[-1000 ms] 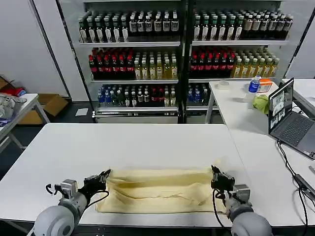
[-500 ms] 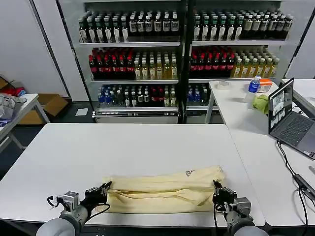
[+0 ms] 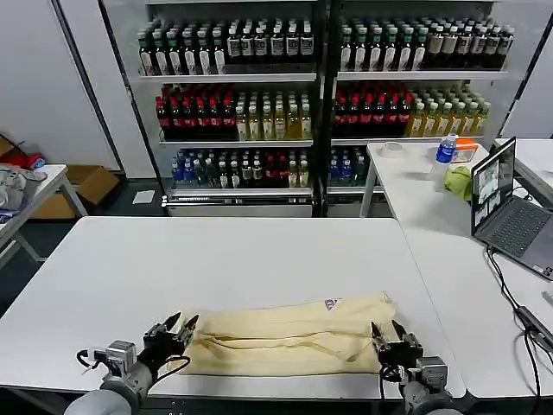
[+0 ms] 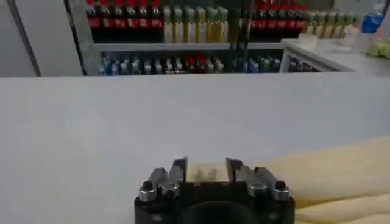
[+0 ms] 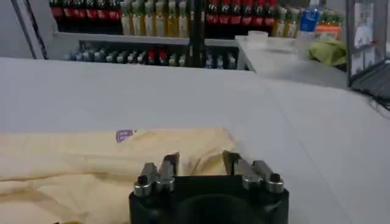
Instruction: Fold and organize the clothes.
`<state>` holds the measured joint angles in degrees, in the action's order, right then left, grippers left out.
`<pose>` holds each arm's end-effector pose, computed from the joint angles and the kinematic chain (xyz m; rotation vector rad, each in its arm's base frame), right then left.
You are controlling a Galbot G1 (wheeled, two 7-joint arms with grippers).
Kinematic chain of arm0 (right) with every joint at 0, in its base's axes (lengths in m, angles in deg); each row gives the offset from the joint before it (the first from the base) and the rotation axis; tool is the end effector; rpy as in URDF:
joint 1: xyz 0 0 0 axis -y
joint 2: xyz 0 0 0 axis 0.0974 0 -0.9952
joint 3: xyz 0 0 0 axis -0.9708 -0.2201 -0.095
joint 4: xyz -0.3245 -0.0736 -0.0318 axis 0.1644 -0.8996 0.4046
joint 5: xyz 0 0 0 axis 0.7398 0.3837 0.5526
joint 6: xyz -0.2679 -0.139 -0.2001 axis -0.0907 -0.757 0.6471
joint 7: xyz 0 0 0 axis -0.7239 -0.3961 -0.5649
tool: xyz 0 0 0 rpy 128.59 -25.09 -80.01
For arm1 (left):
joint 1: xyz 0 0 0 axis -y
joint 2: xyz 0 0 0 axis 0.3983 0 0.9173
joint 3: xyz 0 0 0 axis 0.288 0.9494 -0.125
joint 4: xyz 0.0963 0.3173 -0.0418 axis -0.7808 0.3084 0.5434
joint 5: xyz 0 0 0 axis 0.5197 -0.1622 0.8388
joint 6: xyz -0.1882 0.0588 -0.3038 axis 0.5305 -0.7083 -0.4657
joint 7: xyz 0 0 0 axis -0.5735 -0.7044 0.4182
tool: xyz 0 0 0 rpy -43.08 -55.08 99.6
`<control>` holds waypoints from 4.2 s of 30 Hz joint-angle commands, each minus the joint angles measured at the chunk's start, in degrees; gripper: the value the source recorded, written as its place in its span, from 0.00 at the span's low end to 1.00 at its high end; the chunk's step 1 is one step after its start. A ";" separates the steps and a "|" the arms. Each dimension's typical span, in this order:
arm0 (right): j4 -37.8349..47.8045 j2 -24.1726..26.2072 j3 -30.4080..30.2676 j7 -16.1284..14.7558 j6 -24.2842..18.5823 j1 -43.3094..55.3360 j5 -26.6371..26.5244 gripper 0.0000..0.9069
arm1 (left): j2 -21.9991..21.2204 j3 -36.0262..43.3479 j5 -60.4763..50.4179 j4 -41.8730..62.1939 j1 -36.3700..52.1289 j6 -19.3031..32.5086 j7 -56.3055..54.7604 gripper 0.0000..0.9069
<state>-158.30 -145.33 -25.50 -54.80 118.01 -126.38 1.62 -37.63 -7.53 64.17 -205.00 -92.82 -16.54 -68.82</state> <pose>0.1901 -0.0304 -0.2445 0.0364 -2.6899 0.0910 0.2191 0.0673 -0.2543 -0.2003 -2.6415 0.0049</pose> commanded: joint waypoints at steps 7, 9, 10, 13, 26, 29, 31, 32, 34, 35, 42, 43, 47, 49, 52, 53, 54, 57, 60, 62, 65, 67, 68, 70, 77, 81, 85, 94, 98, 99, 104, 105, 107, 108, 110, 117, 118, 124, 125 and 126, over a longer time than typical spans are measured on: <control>-4.19 -0.46 1.58 -0.08 -1.11 -4.66 1.35 1.00 | -8.00 0.51 -2.88 0.31 -3.84 1.97 -4.89 1.00; -4.27 -0.48 1.56 -0.08 -1.14 -4.79 1.35 1.00 | -8.57 0.91 -2.22 0.71 -3.39 1.44 -4.87 1.00; -4.31 -0.47 1.54 -0.07 -1.15 -4.82 1.34 1.00 | -8.96 1.08 -1.49 0.87 -3.10 1.10 -4.87 1.00; -4.36 -0.37 1.54 -0.06 -1.19 -4.91 1.33 1.00 | -9.69 1.49 -0.08 1.25 -2.59 0.47 -4.80 0.79; -4.55 0.02 2.31 0.20 -1.14 -4.71 0.75 1.00 | -10.99 2.59 1.23 3.13 -1.73 -0.36 -3.98 0.02; -4.52 -0.01 2.30 0.31 -1.14 -4.64 0.71 1.00 | -11.04 2.41 1.85 3.28 -1.68 -0.43 -3.98 0.02; -4.53 -0.04 2.32 0.39 -1.14 -4.59 0.61 1.00 | -11.10 2.11 2.15 3.20 -1.78 -0.42 -3.94 0.01; -4.56 -0.03 2.37 0.44 -1.13 -4.56 0.52 1.00 | -11.10 1.86 2.33 3.01 -1.83 -0.42 -3.89 0.01; -4.61 0.01 2.46 0.53 -1.13 -4.49 0.37 1.00 | -11.01 1.27 2.81 2.76 -1.98 -0.41 -3.80 0.02; -4.64 0.05 2.54 0.55 -1.14 -4.44 0.32 1.00 | -10.88 0.92 3.05 2.70 -2.02 -0.41 -3.77 0.01; -4.85 0.46 3.05 0.60 -1.20 -4.27 -0.25 1.00 | -8.53 -4.07 5.07 2.15 -2.44 -0.41 -3.14 0.01; -4.85 0.55 3.10 0.59 -1.21 -4.25 -0.35 1.00 | -7.94 -5.00 5.69 2.02 -2.55 -0.52 -3.05 0.01; -4.69 0.83 3.24 0.59 -1.28 -3.92 -0.73 1.00 | -5.24 -11.08 7.67 2.19 -2.54 -1.30 -2.71 0.01; -4.53 0.99 3.23 0.64 -1.28 -3.60 -0.96 1.00 | -3.64 -14.46 8.03 2.97 -2.30 -1.61 -2.40 0.01; -4.44 1.20 3.13 0.69 -1.25 -3.07 -1.41 1.00 | -1.02 -19.75 8.14 5.21 -1.78 -2.14 -1.61 0.01; -4.38 1.27 3.12 0.72 -1.24 -2.94 -1.50 1.00 | -0.12 -21.41 8.17 6.12 -1.48 -2.49 -1.34 0.01; -4.27 1.46 3.06 0.75 -1.22 -2.60 -1.79 1.00 | 0.94 -23.54 8.15 7.58 -1.03 -2.68 -1.04 0.01; -4.09 1.93 3.04 0.80 -1.20 -2.03 -2.46 1.00 | 3.49 -27.13 6.75 10.91 0.11 -3.33 0.15 0.01; -3.88 2.39 3.08 0.85 -1.20 -1.58 -2.96 1.00 | 5.52 -29.34 6.69 13.28 1.16 -3.91 0.77 0.01; -3.77 2.75 3.11 0.91 -1.20 -1.28 -3.48 1.00 | 6.07 -29.92 6.89 12.87 1.39 -4.34 0.72 0.01; -3.62 3.03 3.04 0.95 -1.20 -0.98 -3.75 1.00 | 5.75 -29.55 6.98 8.09 1.22 -4.94 0.35 0.01; -3.42 3.15 2.89 0.96 -1.19 -0.80 -3.77 1.00 | 5.22 -27.98 6.86 4.29 1.30 -5.44 -0.23 0.02; -3.29 3.19 2.78 0.97 -1.20 -0.74 -3.74 1.00 | 4.62 -26.74 6.68 1.73 1.42 -5.64 -0.71 0.01; -3.10 3.35 2.58 0.96 -1.20 -0.67 -3.72 1.00 | 3.46 -23.32 5.49 -1.43 1.65 -5.73 -1.55 0.02; -2.68 4.18 2.69 1.05 -1.16 -0.76 -3.74 1.00 | -3.00 -11.42 3.84 -8.53 3.61 -6.90 -4.52 0.01; -2.32 4.88 2.88 1.05 -1.17 -0.94 -3.77 1.00 | -7.64 -4.54 -0.06 -11.06 4.01 -6.94 -5.42 0.02; -1.71 5.38 2.85 1.08 -1.17 -0.51 -3.99 1.00 | -10.20 2.57 -8.66 -11.97 3.23 -6.88 -5.25 0.01; -0.35 5.53 1.58 1.15 -1.17 0.77 -4.04 1.00 | -14.90 14.41 -20.98 -4.76 7.10 -6.87 -6.41 0.01; 0.19 5.49 0.77 1.22 -1.08 1.55 -4.04 1.00 | -15.99 17.60 -22.67 -1.39 9.41 -6.87 -6.69 0.01; 0.30 5.50 0.59 1.25 -1.03 1.75 -4.03 1.00 | -16.13 17.94 -22.93 -0.84 9.88 -6.86 -6.76 0.02; 0.85 5.53 0.15 1.38 -0.90 2.58 -4.12 1.00 | -16.56 19.90 -23.68 1.99 11.95 -6.89 -7.19 0.02; 0.95 5.51 0.10 1.39 -0.90 2.67 -4.12 1.00 | -16.70 20.11 -23.68 2.26 12.08 -6.89 -7.31 0.02; 1.08 5.47 0.06 1.42 -0.88 2.76 -4.11 1.00 | -16.81 20.91 -23.84 2.47 12.14 -6.89 -7.39 0.02; 1.21 5.45 0.02 1.43 -0.88 2.77 -4.09 1.00 | -16.85 21.35 -23.94 2.50 12.12 -6.89 -7.39 0.02; 1.34 5.43 -0.04 1.43 -0.88 2.79 -4.08 1.00 | -17.17 21.91 -24.02 3.00 12.28 -6.89 -7.40 0.21; 1.59 5.30 -0.30 1.47 -0.85 3.16 -4.02 1.00 | -18.18 21.98 -21.28 2.66 13.65 -6.40 -6.99 1.00; 1.64 5.25 -0.38 1.47 -0.85 3.21 -3.99 1.00 | -18.12 21.77 -19.70 2.23 13.55 -5.71 -6.68 1.00; 1.49 4.78 -0.69 1.51 -0.82 3.30 -3.86 1.00 | -17.30 20.29 -10.78 -2.68 11.06 -3.63 -3.56 1.00; 1.48 4.77 -0.69 1.50 -0.82 3.31 -3.85 1.00 | -17.18 19.96 -8.68 -3.76 10.52 -3.53 -3.18 1.00; 1.53 4.69 -0.69 1.52 -0.82 3.35 -3.82 1.00 | -16.85 19.00 -6.16 -5.12 9.60 -3.55 -2.86 1.00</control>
<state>-156.79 -140.64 -26.14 -53.31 117.19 -123.12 -2.20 -54.57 11.97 47.06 -205.19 -81.21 -21.48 -74.01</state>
